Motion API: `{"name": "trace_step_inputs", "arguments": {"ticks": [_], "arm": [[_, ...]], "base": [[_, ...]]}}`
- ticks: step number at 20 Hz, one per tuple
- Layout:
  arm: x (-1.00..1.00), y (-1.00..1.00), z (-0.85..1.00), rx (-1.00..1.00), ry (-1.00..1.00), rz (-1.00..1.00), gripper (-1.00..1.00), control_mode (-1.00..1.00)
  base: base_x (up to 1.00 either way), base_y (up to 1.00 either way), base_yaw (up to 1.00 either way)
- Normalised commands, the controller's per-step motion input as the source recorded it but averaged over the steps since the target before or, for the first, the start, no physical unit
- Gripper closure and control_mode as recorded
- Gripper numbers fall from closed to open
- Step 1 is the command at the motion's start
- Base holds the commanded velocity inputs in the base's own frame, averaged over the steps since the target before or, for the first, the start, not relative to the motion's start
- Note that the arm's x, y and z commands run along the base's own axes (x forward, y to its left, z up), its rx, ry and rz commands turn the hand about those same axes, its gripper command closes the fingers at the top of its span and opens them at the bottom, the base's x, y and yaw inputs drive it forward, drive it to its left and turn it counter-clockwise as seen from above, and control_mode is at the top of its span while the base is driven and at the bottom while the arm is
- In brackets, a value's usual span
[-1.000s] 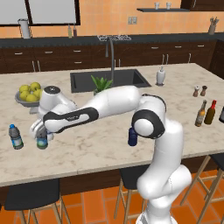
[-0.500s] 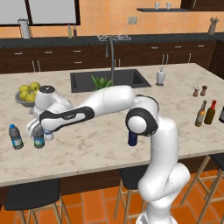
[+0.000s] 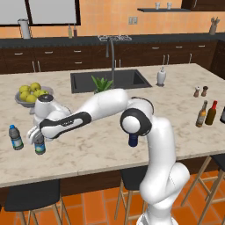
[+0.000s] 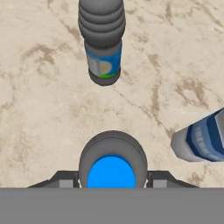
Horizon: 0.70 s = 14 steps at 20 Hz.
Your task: Move the plastic bottles in the middle to the plastics group, and the glass bottles in the middle to the glass group.
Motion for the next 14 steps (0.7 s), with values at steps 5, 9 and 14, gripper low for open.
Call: {"name": "trace_step_inputs", "arguments": {"ticks": [5,9,14], "arm": [[0.00,0.04,-0.18,0.00,0.00,0.00,1.00,-1.00],[0.12,0.10,0.00,0.00,0.00,0.00,1.00,-1.00],[0.07,0.04,0.00,0.00,0.00,0.00,1.00,-1.00]], "base": [[0.00,0.00,0.00],[0.00,0.00,0.00],[0.00,0.00,0.00]]}}
